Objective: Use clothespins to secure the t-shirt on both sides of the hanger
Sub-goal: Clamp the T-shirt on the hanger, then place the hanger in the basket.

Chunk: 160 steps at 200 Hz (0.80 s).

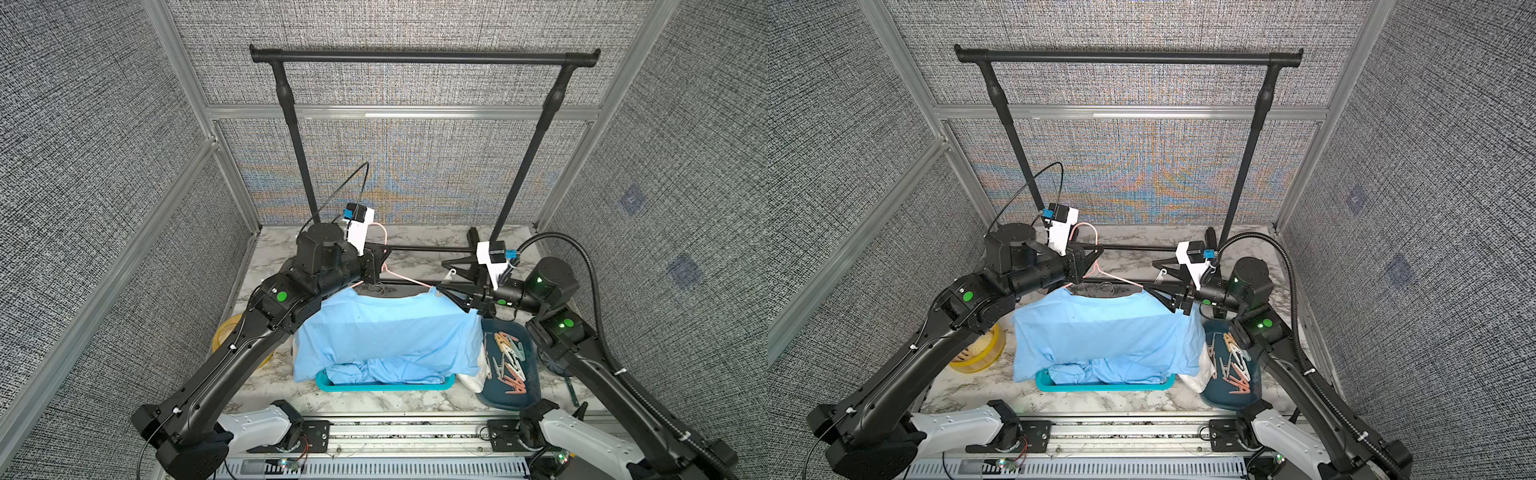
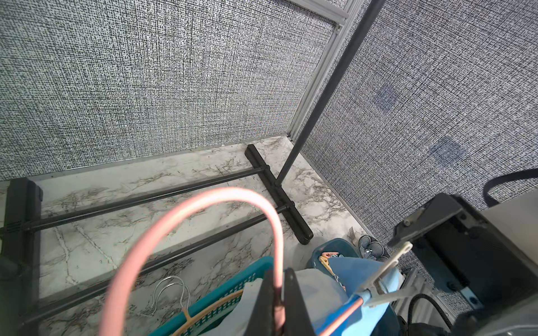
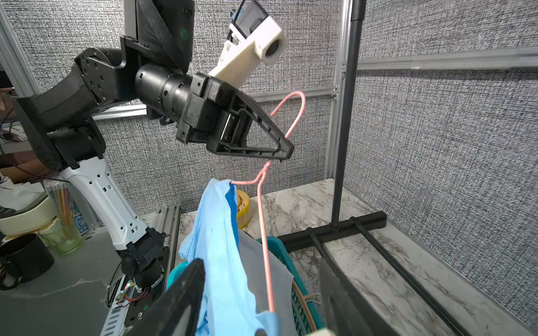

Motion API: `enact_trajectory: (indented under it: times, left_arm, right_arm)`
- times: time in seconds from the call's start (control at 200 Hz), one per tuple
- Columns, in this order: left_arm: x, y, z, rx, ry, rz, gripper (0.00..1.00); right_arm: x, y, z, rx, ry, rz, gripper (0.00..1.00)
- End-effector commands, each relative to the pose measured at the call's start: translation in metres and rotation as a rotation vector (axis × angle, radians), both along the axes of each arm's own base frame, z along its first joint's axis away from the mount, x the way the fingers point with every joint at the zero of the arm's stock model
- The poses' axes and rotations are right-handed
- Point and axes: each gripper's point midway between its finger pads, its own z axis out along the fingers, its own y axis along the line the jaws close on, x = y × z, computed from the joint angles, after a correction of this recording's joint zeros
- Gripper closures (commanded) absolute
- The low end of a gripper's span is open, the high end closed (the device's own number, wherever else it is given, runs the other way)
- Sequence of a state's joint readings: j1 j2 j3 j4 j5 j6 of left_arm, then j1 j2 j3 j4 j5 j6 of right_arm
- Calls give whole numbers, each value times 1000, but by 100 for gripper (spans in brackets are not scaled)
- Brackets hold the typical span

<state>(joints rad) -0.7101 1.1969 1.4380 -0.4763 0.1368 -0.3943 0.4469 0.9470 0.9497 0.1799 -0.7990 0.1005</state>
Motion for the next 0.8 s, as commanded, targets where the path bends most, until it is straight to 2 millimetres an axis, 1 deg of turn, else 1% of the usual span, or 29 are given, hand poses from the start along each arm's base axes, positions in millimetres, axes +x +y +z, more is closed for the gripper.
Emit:
enact_trajectory:
  times: [0.0,0.025,0.035,0.045,0.11,0.17,0.24,0.305,0.315,0.335,0.36,0.375,0.39,0.41,0.44,0.45,0.47,0.505,0.54,0.55,0.56,0.655,0.796]
  left_arm:
    - [3,-3,6,-37,-22,2,100]
    - [4,-3,4,-33,-18,4,100]
    - [4,-3,2,-31,-17,5,100]
    - [4,-3,1,-28,-16,5,100]
    - [6,-2,-9,-11,-5,12,100]
    - [8,-2,-18,7,8,21,100]
    - [10,-1,-29,30,19,35,100]
    - [13,0,-40,52,29,47,100]
    - [14,0,-42,55,31,48,100]
    - [15,0,-45,60,34,50,100]
    - [16,-1,-49,66,38,51,100]
    - [17,-1,-53,70,42,50,100]
    - [17,-2,-54,72,44,50,100]
    - [18,-3,-58,75,48,51,100]
    - [19,-4,-63,79,54,48,100]
    - [20,-5,-65,82,56,48,100]
    - [21,-5,-68,87,61,49,100]
    - [23,-7,-74,92,67,48,100]
    - [25,-9,-81,103,76,50,100]
    - [26,-9,-83,106,78,50,100]
    - [27,-9,-85,109,79,53,100]
    - [35,-10,-102,136,93,78,100]
    - [43,-14,-121,159,105,88,100]
  right_arm:
    - [-1,-6,5,-10,38,-45,28]
    - [-1,-7,1,-18,55,-49,27]
    - [-3,-8,11,-10,39,-51,27]
    - [-4,-9,14,-8,37,-54,26]
    - [-7,-15,18,-6,57,-85,26]
    - [-4,-24,16,-2,110,-156,26]
    - [3,-41,7,-2,189,-284,26]
    - [11,-64,-11,-16,291,-443,27]
    - [11,-66,-11,-14,295,-454,27]
    - [13,-75,-21,-23,341,-513,28]
    - [14,-83,-27,-24,378,-562,29]
    - [15,-92,-34,-27,412,-613,30]
    - [15,-96,-38,-29,428,-637,30]
    - [15,-106,-47,-33,472,-694,31]
    - [16,-115,-62,-46,533,-752,32]
    - [12,-120,-60,-32,536,-770,32]
    - [9,-127,-67,-32,565,-802,33]
    - [6,-135,-79,-30,619,-849,34]
    - [2,-144,-87,-13,675,-897,35]
    - [2,-146,-99,-26,704,-916,35]
    - [1,-149,-105,-30,722,-931,36]
    - [-9,-170,-140,-62,853,-1061,41]
    - [-20,-187,-186,-146,1003,-1192,47]
